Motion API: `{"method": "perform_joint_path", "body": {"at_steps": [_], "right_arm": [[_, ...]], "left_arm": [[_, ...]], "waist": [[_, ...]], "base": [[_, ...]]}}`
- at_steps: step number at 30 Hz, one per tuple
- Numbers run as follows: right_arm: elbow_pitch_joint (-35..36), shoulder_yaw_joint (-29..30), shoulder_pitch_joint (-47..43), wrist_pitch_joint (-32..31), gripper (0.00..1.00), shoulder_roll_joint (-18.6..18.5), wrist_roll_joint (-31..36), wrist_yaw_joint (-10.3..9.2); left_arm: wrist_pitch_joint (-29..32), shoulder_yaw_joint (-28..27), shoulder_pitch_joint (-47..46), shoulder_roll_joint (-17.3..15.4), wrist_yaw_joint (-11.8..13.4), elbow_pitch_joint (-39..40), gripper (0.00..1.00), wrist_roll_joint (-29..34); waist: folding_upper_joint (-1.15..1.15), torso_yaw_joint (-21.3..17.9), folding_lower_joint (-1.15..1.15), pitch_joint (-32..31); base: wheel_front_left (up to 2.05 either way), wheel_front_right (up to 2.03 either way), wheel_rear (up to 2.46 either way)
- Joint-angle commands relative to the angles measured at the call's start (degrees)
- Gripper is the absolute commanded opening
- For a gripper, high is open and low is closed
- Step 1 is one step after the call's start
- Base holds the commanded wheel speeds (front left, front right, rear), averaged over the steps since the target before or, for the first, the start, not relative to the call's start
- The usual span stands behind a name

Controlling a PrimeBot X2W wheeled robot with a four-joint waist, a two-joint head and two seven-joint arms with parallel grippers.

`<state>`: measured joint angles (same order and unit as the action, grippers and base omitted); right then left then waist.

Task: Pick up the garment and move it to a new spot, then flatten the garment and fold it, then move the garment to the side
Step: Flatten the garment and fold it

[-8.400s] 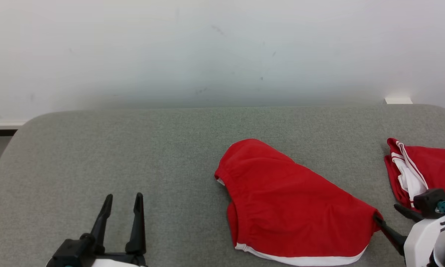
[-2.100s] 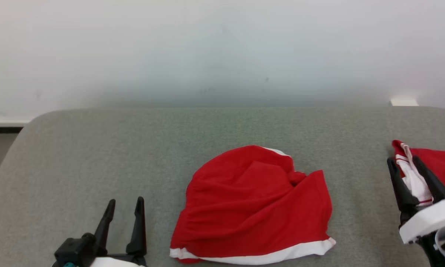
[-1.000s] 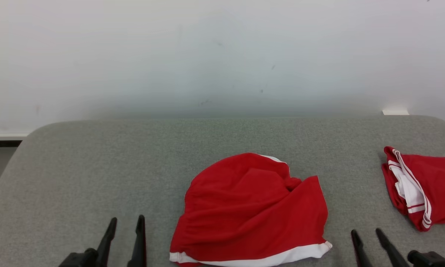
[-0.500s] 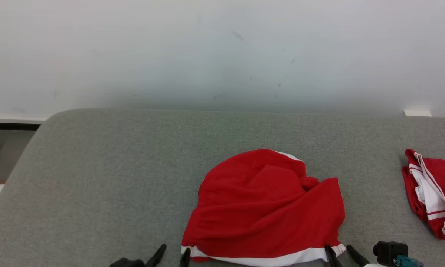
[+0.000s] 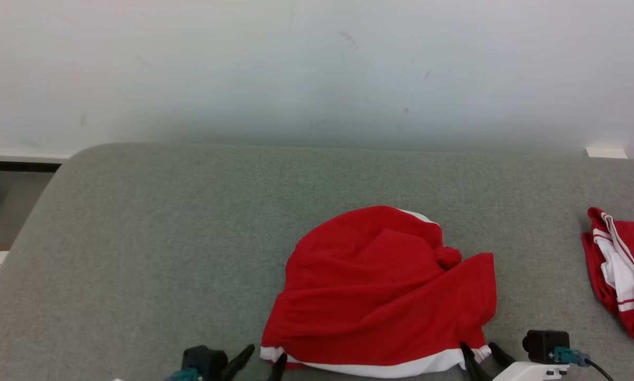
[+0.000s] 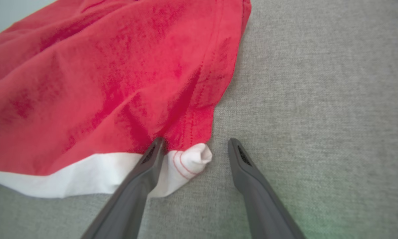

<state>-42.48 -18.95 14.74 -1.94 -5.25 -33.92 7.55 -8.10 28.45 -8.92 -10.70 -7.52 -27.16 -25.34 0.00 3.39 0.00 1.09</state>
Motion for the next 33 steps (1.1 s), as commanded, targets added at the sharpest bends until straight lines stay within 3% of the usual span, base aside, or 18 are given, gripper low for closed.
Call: {"method": "perform_joint_path", "body": {"at_steps": [1, 3, 4, 5, 6, 7, 14, 23, 27, 33], "right_arm": [[-1.63, -0.93, -0.46, -0.57, 0.91, 0.42, 0.04, -0.15], [-2.19, -1.75, -0.15, -0.66, 0.66, 0.64, -0.26, -0.12], [-2.3, -2.3, -0.02, -0.74, 0.47, 0.77, -0.44, -0.06], [-2.34, -2.77, 0.11, -0.7, 0.32, 0.83, -0.53, -0.06], [-2.34, -3.13, 0.23, -0.4, 0.06, 0.76, -0.72, -0.06], [-2.36, -3.41, 0.33, -0.09, 0.0, 0.6, -0.97, -0.08], [0.07, -4.22, 0.93, 5.47, 0.0, -1.28, -3.54, -0.08], [9.97, -4.48, 1.09, 9.75, 0.0, -5.54, -9.82, -0.08], [13.64, -4.57, 4.82, 7.56, 0.0, -7.38, -12.19, -0.08], [17.11, -4.21, 17.19, 4.15, 0.0, -8.82, -15.57, -0.08]], "left_arm": [[0.4, 0.32, -1.3, -0.39, 0.1, -1.44, 1.0, -0.37], [0.79, 1.35, -2.79, -0.09, 0.08, -3.52, 1.0, -0.59], [0.72, 1.87, -3.48, -0.02, 0.09, -4.25, 0.95, -0.95], [0.4, 2.36, -4.11, 0.01, 0.1, -4.77, 0.64, -1.38], [0.08, 2.7, -4.46, -0.03, 0.1, -5.19, 0.28, -1.89], [-0.23, 2.99, -4.66, -0.16, 0.1, -5.62, 0.0, -2.41], [-3.33, 3.41, -3.83, -1.32, 0.09, -6.38, 0.0, -4.24], [-3.69, 3.26, -4.87, -2.4, 0.09, -0.48, 0.0, -6.31], [-1.12, 3.89, -9.73, -3.34, 0.09, 2.62, 0.0, -5.48], [3.34, 2.9, -24.39, -5.14, 0.09, 4.15, 0.0, -6.31]], "waist": [[0.0, -0.21, 0.0, 0.27], [0.0, -0.59, 0.0, 0.47], [0.0, -0.81, 0.0, 0.58], [0.0, -0.99, 0.0, 0.67], [0.0, -1.11, 0.0, 0.7], [0.0, -1.24, 0.0, 0.64], [0.0, -2.05, 0.0, -1.04], [0.0, -2.79, 0.0, -1.82], [0.0, -3.22, 0.0, 0.21], [0.0, -3.72, 0.0, 9.23]], "base": [[0.0, 0.0, 0.0], [0.0, 0.0, 0.0], [0.0, 0.0, 0.0], [0.0, 0.0, 0.0], [0.0, 0.0, 0.0], [0.0, 0.0, 0.0], [0.0, 0.0, 0.0], [0.0, 0.0, 0.0], [0.0, 0.0, 0.0], [0.0, 0.0, 0.0]]}}
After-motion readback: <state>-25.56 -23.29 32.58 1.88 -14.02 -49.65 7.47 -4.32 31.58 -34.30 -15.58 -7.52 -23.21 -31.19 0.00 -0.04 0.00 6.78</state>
